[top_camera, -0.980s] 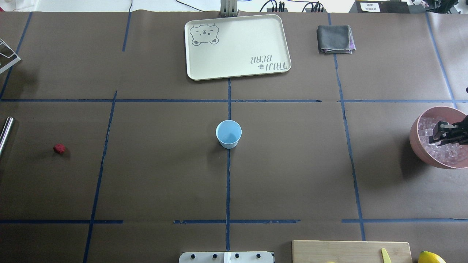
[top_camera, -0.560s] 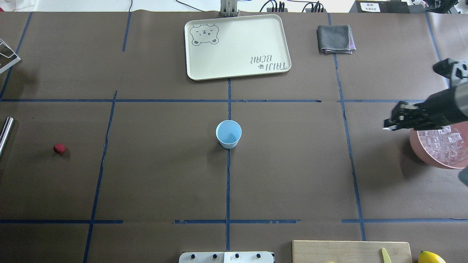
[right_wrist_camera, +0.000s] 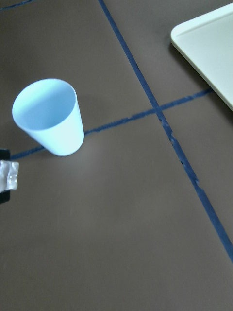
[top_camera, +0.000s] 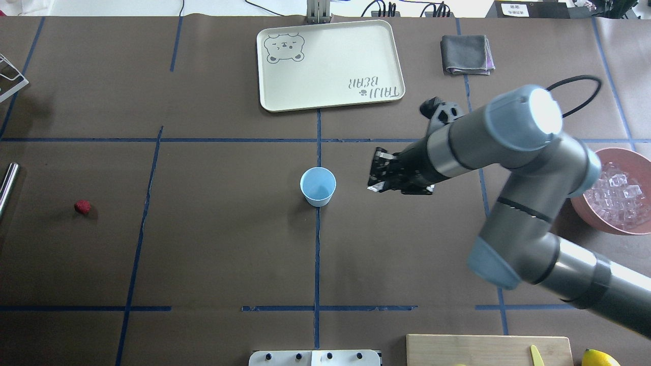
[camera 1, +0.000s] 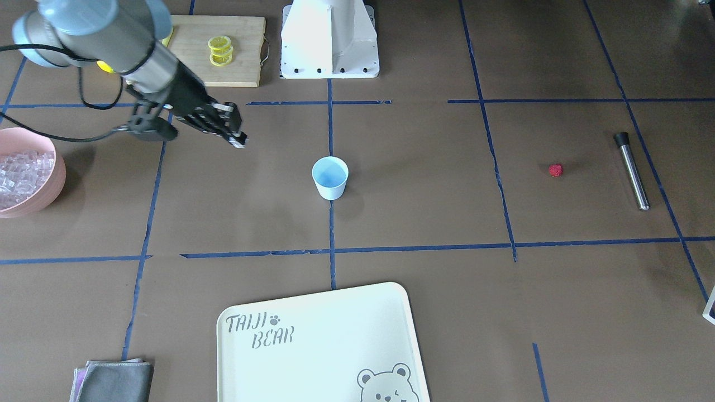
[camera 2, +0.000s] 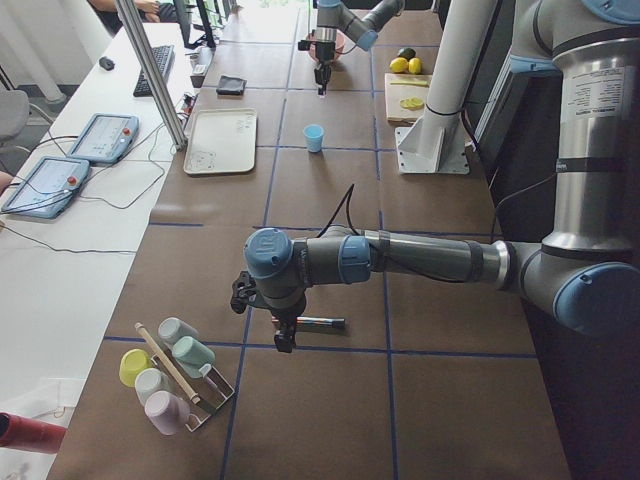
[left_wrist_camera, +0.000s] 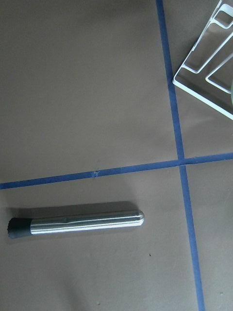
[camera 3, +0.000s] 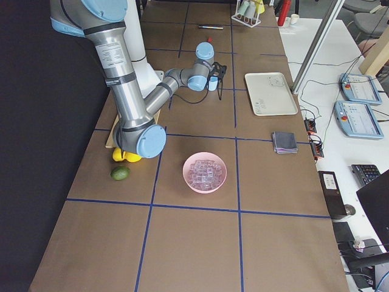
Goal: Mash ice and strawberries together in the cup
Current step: 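Carry the ice cube with the right gripper over the light-blue cup and release, then move the right gripper back over the pink bowl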
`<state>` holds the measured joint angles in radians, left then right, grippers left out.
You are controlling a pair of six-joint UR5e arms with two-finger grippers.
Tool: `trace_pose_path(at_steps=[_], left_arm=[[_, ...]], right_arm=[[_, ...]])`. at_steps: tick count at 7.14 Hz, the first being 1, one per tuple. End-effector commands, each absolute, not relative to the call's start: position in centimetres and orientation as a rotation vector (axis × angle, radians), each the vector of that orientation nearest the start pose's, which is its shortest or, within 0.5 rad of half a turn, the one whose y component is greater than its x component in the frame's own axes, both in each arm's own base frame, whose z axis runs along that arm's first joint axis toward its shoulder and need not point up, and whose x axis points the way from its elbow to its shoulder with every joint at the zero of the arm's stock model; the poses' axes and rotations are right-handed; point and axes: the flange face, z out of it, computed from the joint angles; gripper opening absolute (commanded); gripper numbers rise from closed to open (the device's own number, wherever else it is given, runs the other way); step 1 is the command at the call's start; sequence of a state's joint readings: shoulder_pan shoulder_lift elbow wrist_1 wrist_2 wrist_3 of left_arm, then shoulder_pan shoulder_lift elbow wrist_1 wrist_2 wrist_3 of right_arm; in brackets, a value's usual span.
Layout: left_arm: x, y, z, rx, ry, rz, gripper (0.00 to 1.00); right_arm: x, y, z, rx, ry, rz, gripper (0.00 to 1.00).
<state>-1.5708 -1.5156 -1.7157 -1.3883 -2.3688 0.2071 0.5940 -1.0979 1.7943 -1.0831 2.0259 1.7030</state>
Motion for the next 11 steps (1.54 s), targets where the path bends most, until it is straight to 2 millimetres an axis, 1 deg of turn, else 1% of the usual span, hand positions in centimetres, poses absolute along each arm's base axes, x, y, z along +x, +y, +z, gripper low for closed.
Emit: trace_pose_path(at_steps=[1, 2, 3, 4, 5, 7, 8, 9, 10, 11], left_arm=[[-6.2, -46.1, 62.9, -0.003, 0.804, 0.160, 1.00], [-6.2, -46.0, 62.8, -0.001, 0.804, 0.160, 1.00], [-6.2, -46.0, 62.8, -0.001, 0.804, 0.160, 1.00], [-6.2, -46.0, 62.8, -0.001, 0.804, 0.160, 1.00], [-6.2, -46.0, 62.8, -0.001, 0.804, 0.160, 1.00], [-6.2, -46.0, 62.9, -0.002, 0.804, 0.161, 1.00], [-6.2, -46.0, 62.9, -0.003, 0.804, 0.160, 1.00], [-6.2, -46.0, 62.9, -0.003, 0.804, 0.160, 1.00], [-6.2, -46.0, 62.8, -0.002, 0.804, 0.159, 1.00], [-6.2, -46.0, 62.8, 0.000, 0.804, 0.161, 1.00]], right_arm=[[-52.8, -41.1, 19.9, -0.107, -1.225, 0.408, 0.02], [-53.0, -41.1, 20.0, -0.110, -1.221, 0.407, 0.02], [-53.1, -41.1, 20.2, -0.108, -1.217, 0.404, 0.13], [-53.5, -41.2, 20.4, -0.109, -1.210, 0.402, 0.63], [-53.9, -41.5, 19.9, -0.112, -1.210, 0.407, 0.77], [-54.4, -41.8, 19.0, -0.117, -1.191, 0.414, 0.76], [-53.7, -42.0, 18.8, -0.114, -1.199, 0.411, 0.76], [-49.5, -44.1, 20.5, -0.138, -1.195, 0.432, 0.76], [-41.2, -47.1, 24.7, -0.196, -1.179, 0.456, 0.76], [-31.9, -49.6, 29.4, -0.201, -1.181, 0.374, 0.77]])
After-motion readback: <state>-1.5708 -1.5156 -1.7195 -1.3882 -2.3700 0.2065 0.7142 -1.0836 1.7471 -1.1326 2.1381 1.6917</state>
